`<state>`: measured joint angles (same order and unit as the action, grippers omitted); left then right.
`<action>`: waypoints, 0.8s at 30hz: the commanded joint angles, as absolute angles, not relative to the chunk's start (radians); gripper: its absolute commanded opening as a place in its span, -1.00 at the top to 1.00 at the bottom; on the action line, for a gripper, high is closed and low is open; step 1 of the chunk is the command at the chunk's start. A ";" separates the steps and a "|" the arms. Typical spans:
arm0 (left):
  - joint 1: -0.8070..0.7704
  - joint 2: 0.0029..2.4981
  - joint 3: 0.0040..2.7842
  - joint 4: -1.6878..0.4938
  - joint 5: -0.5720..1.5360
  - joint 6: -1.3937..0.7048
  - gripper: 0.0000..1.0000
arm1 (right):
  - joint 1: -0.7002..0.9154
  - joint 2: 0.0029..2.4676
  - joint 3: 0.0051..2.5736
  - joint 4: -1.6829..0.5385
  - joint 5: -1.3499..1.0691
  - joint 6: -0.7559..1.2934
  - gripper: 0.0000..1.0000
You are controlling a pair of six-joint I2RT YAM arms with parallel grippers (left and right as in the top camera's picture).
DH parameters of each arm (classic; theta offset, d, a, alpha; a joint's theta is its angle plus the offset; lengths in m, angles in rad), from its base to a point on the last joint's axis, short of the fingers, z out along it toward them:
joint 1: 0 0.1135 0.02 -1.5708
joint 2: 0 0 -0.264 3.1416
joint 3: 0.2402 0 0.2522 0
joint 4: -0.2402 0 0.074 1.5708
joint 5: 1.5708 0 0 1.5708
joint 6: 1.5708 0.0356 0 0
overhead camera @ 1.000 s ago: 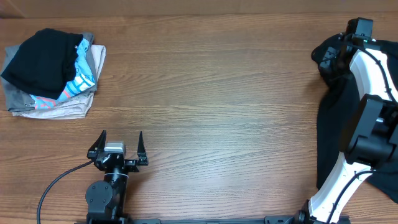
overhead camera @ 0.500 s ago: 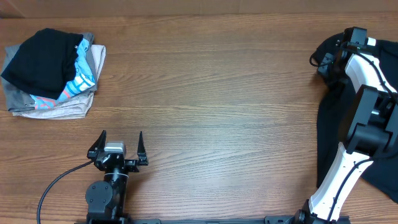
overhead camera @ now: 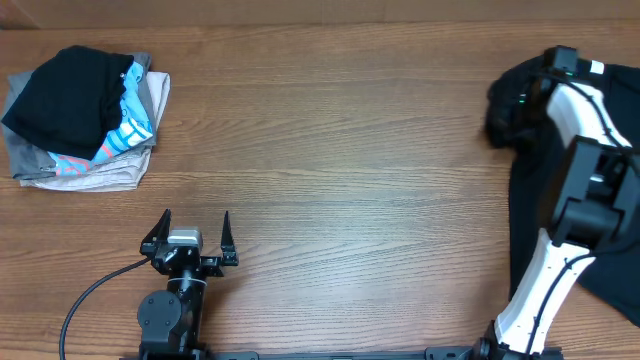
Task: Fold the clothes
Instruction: 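Reach the right gripper to the black T-shirt's far edge and grasp, then drag the grasped shirt edge toward the table center with right gripper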
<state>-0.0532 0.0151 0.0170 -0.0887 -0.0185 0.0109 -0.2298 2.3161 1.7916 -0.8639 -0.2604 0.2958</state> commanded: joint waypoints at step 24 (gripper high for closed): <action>-0.062 0.006 0.010 -0.085 -0.007 0.030 -1.00 | 0.831 2.334 1.753 -0.653 -0.263 0.499 0.92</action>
